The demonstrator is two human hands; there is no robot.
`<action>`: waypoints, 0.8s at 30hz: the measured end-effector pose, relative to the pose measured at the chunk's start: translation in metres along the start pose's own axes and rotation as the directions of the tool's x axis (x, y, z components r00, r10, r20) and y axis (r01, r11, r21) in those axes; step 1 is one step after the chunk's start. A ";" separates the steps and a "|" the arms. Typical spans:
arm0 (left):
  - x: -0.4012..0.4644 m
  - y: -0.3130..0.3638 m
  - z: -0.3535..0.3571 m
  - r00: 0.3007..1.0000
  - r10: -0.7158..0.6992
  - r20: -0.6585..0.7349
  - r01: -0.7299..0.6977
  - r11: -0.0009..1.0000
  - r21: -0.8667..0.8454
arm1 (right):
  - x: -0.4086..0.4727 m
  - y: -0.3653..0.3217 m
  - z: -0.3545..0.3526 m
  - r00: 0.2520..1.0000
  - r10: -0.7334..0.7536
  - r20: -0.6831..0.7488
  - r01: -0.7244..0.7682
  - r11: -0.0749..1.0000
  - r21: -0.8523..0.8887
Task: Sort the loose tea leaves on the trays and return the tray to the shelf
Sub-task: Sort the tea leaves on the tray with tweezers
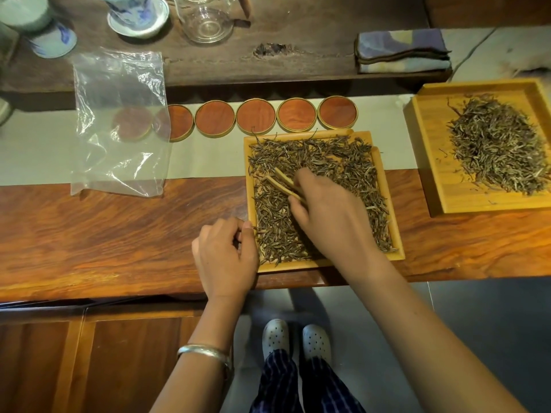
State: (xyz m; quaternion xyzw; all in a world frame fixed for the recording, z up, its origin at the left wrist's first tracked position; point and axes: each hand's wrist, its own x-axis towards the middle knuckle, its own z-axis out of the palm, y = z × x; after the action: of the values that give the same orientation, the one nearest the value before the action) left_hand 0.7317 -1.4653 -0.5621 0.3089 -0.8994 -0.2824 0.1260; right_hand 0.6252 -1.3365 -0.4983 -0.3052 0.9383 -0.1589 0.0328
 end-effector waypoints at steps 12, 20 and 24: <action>0.000 0.001 0.000 1.000 0.008 -0.010 -0.007 1.000 0.006 | -0.002 -0.003 0.004 0.999 0.022 -0.026 -0.023 0.999 -0.046; 0.000 0.001 0.000 1.000 0.005 -0.009 -0.005 1.000 0.010 | -0.016 0.013 -0.003 0.995 0.083 -0.053 -0.083 0.997 -0.002; -0.001 0.002 -0.001 1.000 0.003 -0.006 -0.003 1.000 0.005 | -0.023 0.030 -0.006 0.992 0.124 -0.027 -0.125 0.991 -0.051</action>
State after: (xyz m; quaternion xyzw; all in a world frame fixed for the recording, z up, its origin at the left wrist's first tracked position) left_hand 0.7317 -1.4642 -0.5600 0.3086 -0.9003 -0.2787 0.1284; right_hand 0.6263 -1.2980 -0.5033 -0.2451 0.9597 -0.1354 0.0233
